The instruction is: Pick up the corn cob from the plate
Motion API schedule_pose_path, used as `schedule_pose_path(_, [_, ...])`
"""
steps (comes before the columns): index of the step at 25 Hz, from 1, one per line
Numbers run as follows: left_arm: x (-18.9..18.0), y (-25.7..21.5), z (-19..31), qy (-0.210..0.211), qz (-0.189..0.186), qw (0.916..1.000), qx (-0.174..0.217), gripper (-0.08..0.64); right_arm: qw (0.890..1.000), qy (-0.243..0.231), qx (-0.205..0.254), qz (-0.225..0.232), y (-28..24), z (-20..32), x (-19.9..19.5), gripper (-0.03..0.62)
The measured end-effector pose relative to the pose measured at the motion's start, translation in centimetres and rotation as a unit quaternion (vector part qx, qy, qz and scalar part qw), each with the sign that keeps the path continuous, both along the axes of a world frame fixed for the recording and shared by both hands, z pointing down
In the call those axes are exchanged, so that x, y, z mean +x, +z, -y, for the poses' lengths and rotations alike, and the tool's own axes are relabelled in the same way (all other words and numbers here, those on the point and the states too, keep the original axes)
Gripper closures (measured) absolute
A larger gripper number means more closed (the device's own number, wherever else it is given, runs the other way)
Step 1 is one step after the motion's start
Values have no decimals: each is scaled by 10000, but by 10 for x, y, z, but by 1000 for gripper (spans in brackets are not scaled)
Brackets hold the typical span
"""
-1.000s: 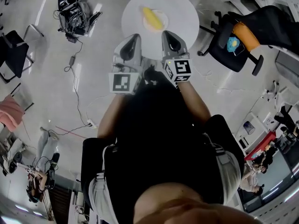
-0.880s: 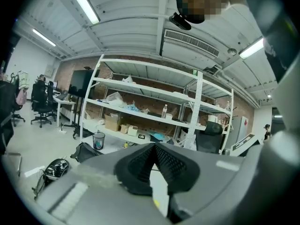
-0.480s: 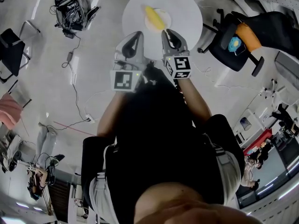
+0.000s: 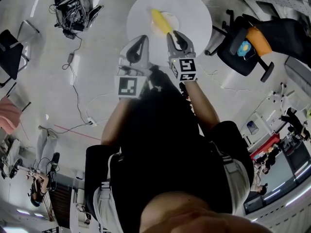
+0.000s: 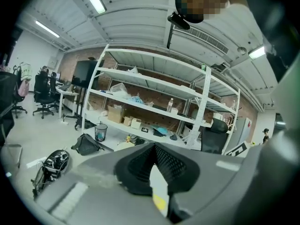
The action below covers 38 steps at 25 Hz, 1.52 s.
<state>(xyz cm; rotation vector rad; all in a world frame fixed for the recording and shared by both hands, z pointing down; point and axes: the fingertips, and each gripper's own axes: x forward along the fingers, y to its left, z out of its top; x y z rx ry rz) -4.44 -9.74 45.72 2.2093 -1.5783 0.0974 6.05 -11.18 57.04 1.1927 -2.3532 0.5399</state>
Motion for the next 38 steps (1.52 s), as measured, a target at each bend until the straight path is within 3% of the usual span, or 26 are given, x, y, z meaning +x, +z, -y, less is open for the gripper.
schedule_pose_path(27, [1,66,21,141,-106,9988,-449,557,9925,-269,-930,-744,121,5,2,400])
schedule_pose_path(38, [-10,82,31,132,-256,9981,-547,557,9877,-414,-1091,-1043,161,8,-1,360])
